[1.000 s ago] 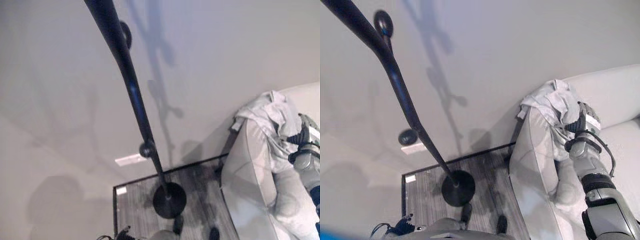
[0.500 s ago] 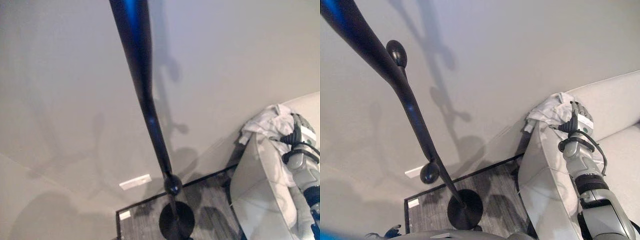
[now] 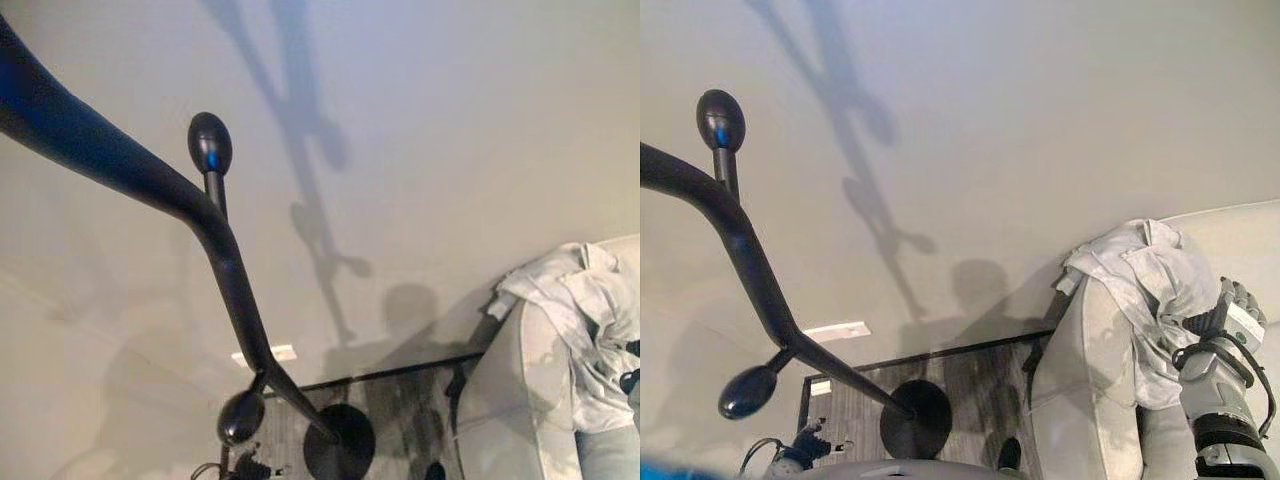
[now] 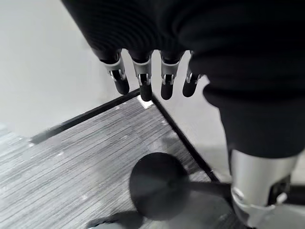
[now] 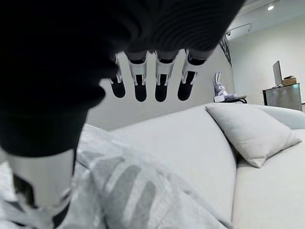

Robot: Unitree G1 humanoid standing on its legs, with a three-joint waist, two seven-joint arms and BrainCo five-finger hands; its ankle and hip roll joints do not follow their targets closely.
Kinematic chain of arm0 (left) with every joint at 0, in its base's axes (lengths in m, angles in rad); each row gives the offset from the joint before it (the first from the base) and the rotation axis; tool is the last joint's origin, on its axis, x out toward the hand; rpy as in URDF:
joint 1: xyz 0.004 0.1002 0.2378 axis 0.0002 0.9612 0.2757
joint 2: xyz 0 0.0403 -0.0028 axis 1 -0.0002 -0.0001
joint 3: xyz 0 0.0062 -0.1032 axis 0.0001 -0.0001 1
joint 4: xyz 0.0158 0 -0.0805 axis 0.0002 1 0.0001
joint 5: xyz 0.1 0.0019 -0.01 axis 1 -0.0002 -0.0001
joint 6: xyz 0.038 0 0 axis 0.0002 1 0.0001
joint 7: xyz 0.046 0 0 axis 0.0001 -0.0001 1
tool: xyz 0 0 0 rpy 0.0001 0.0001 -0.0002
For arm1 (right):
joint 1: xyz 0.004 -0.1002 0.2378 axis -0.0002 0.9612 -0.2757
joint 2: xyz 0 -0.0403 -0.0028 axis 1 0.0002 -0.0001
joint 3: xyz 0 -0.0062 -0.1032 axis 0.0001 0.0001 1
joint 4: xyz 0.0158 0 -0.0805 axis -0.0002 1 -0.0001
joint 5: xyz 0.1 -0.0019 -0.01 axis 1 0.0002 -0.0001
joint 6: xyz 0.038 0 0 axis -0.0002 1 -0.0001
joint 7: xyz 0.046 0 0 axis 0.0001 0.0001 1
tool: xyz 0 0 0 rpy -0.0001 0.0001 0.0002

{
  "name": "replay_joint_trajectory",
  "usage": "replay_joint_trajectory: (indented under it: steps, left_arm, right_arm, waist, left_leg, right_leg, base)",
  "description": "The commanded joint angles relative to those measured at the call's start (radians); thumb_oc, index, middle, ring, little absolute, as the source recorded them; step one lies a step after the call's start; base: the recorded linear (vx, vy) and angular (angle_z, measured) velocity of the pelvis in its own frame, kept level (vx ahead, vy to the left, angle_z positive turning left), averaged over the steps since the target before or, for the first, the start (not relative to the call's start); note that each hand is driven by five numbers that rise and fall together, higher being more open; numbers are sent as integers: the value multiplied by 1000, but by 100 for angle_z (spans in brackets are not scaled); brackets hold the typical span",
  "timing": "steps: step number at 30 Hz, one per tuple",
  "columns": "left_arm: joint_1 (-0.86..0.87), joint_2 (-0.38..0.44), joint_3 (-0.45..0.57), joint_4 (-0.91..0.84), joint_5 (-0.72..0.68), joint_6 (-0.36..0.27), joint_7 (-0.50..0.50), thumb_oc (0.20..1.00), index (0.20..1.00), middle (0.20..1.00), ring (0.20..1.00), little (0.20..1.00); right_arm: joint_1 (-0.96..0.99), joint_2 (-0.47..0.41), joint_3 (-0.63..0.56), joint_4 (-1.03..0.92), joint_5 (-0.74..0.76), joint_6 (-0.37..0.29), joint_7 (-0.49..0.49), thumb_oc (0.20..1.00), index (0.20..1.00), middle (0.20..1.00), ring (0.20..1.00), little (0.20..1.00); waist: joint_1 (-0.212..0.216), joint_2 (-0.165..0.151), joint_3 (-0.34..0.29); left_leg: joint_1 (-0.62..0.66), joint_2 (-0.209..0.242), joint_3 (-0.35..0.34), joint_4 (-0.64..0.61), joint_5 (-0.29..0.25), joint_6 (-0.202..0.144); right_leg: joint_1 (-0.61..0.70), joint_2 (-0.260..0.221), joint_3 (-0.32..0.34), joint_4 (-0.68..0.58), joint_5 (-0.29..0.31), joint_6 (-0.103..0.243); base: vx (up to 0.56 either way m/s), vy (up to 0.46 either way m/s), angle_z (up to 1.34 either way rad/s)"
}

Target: Hang the clothes on the sofa on the clothes rack.

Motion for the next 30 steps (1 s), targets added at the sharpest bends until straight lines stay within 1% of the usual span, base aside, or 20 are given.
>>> replay_joint_trajectory:
  steps: [1, 2, 3, 4, 5, 6, 7, 8, 10, 12, 13, 17, 20, 21, 23, 26, 28, 29, 30]
  left_arm:
    - [-19, 10, -50, 69, 31, -3, 13, 1000, 1000, 1000, 1000, 1000]
    - [-6, 15, -65, 74, 36, -4, 11, 1000, 1000, 1000, 1000, 1000]
    - [-6, 14, -64, 74, 36, -4, 11, 1000, 1000, 1000, 1000, 1000]
    - [0, 23, -83, 74, 45, -9, 11, 1000, 1000, 1000, 1000, 1000]
    - [-1, 28, -89, 72, 52, -12, 13, 1000, 1000, 1000, 1000, 1000]
    - [-1, 28, -87, 72, 52, -12, 14, 1000, 1000, 1000, 1000, 1000]
    - [-5, 34, -104, 58, 54, -16, 23, 1000, 1000, 1000, 1000, 1000]
    - [-5, 34, -104, 58, 54, -16, 23, 1000, 1000, 1000, 1000, 1000]
    - [-12, 44, -131, 40, 76, -25, 37, 1000, 1000, 1000, 1000, 1000]
    - [-16, 47, -138, 34, 84, -27, 47, 1000, 1000, 1000, 1000, 1000]
    - [-22, 53, -160, 15, 99, -31, 60, 1000, 1000, 1000, 1000, 1000]
    - [-38, 60, -233, -22, 135, -40, 69, 1000, 1000, 1000, 1000, 1000]
    - [-50, 66, -279, -51, 176, -45, 79, 1000, 1000, 1000, 1000, 1000]
    - [-55, 69, -290, -59, 189, -48, 86, 1000, 1000, 1000, 1000, 1000]
    - [-65, 76, -310, -73, 201, -48, 94, 1000, 1000, 1000, 1000, 1000]
    - [-73, 85, -323, -83, 204, -48, 105, 1000, 1000, 1000, 1000, 1000]
    - [-79, 89, -322, -78, 197, -45, 113, 1000, 1000, 1000, 1000, 1000]
    - [-79, 89, -322, -78, 197, -45, 113, 1000, 1000, 1000, 1000, 1000]
    - [-82, 90, -320, -77, 190, -46, 114, 1000, 1000, 1000, 1000, 1000]
  right_arm:
    - [-47, -99, -4, 9, 40, -40, -60, 1000, 1000, 1000, 1000, 1000]
    - [-87, -82, 16, 78, 134, -77, -38, 1000, 1000, 1000, 1000, 1000]
    - [-91, -83, 20, 83, 136, -79, -39, 1000, 1000, 1000, 1000, 1000]
    - [-139, -76, 56, 146, 172, -104, -51, 1000, 1000, 1000, 1000, 1000]
    - [-156, -76, 62, 162, 188, -111, -49, 1000, 1000, 1000, 1000, 1000]
    - [-160, -76, 66, 166, 190, -113, -50, 1000, 1000, 1000, 1000, 1000]
    - [-192, -84, 71, 193, 209, -125, -75, 1000, 1000, 1000, 1000, 1000]
    - [-195, -85, 73, 196, 210, -126, -76, 1000, 1000, 1000, 1000, 1000]
    - [-231, -98, 104, 223, 185, -134, -106, 1000, 1000, 1000, 1000, 1000]
    - [-247, -96, 108, 230, 186, -140, -127, 1000, 1000, 1000, 1000, 1000]
    - [-271, -93, 110, 261, 216, -153, -130, 1000, 1000, 1000, 1000, 1000]
    - [-320, -101, 129, 305, 263, -174, -134, 1000, 1000, 1000, 1000, 1000]
    - [-347, -110, 153, 332, 253, -176, -152, 1000, 1000, 1000, 1000, 1000]
    - [-359, -110, 159, 350, 253, -172, -163, 1000, 1000, 1000, 1000, 1000]
    - [-377, -110, 156, 393, 278, -175, -163, 1000, 1000, 1000, 1000, 1000]
    - [-393, -86, 164, 440, 326, -179, -147, 1000, 1000, 1000, 1000, 1000]
    - [-402, -52, 164, 476, 391, -185, -110, 1000, 1000, 1000, 1000, 1000]
    - [-403, -52, 164, 477, 391, -186, -110, 1000, 1000, 1000, 1000, 1000]
    - [-405, -40, 167, 494, 416, -187, -88, 1000, 1000, 1000, 1000, 1000]
  waist:
    - [39, 57, -43]
    - [46, 70, -44]
    - [45, 71, -45]
    - [52, 87, -37]
    - [55, 94, -34]
    - [53, 94, -35]
    - [59, 107, -27]
    - [58, 108, -28]
    - [63, 126, -21]
    - [64, 130, -20]
    - [75, 135, -16]
    - [81, 140, -7]
    - [85, 145, 6]
    - [90, 147, 14]
    - [93, 153, 25]
    - [98, 165, 44]
    - [100, 177, 57]
    - [100, 177, 57]
    - [102, 181, 61]
  left_leg:
    - [-112, 178, -10, -117, 133, -165]
    - [-132, 183, -19, -117, 144, -170]
    - [-133, 184, -19, -117, 144, -171]
    - [-155, 181, -23, -117, 156, -176]
    - [-163, 180, -28, -117, 159, -177]
    - [-166, 180, -29, -117, 159, -177]
    - [-185, 178, -36, -117, 167, -178]
    - [-187, 178, -37, -117, 168, -179]
    - [-211, 172, -47, -117, 178, -180]
    - [-218, 171, -50, -117, 181, -181]
    - [-219, 174, -51, -117, 178, -182]
    - [-235, 168, -58, -117, 186, -179]
    - [-253, 160, -64, -117, 197, -175]
    - [-257, 161, -64, -117, 192, -176]
    - [-274, 155, -66, -117, 197, -174]
    - [-295, 146, -63, -117, 204, -169]
    - [-316, 136, -59, -117, 208, -165]
    - [-317, 136, -58, -117, 208, -165]
    - [-323, 134, -57, -117, 209, -164]
  right_leg:
    - [8, -23, -21, 22, -104, 85]
    - [2, -14, -28, 22, -112, 81]
    - [1, -14, -28, 22, -112, 80]
    - [-12, -10, -33, 22, -116, 77]
    - [-17, -10, -37, 22, -115, 76]
    - [-20, -10, -38, 22, -115, 75]
    - [-30, -9, -42, 22, -118, 73]
    - [-31, -9, -43, 22, -118, 73]
    - [-45, -8, -50, 22, -121, 70]
    - [-50, -7, -50, 22, -122, 68]
    - [-48, 0, -48, 22, -129, 64]
    - [-55, 2, -49, 23, -130, 62]
    - [-69, -3, -56, 24, -122, 65]
    - [-75, -1, -52, 26, -125, 64]
    - [-92, -2, -53, 28, -121, 66]
    - [-115, -5, -45, 32, -114, 66]
    - [-142, -7, -36, 38, -108, 65]
    - [-144, -8, -35, 39, -108, 65]
    - [-152, -9, -35, 43, -107, 65]
  base:
    - [74, -138, 24]
    - [59, -109, 17]
    - [78, -138, 8]
    - [40, -79, 13]
    - [39, -79, 8]
    - [30, -40, 9]
    - [24, -27, 9]
    - [30, -33, 9]
    - [36, -25, 6]
    - [57, -39, 9]
    - [89, -61, 7]
    - [61, -26, 4]
    - [15, -10, 8]
    - [0, 0, 0]
    - [0, 0, 0]
    - [0, 0, 0]
    - [-10, 7, -2]
    - [-28, 23, -8]
    - [-17, 25, -8]
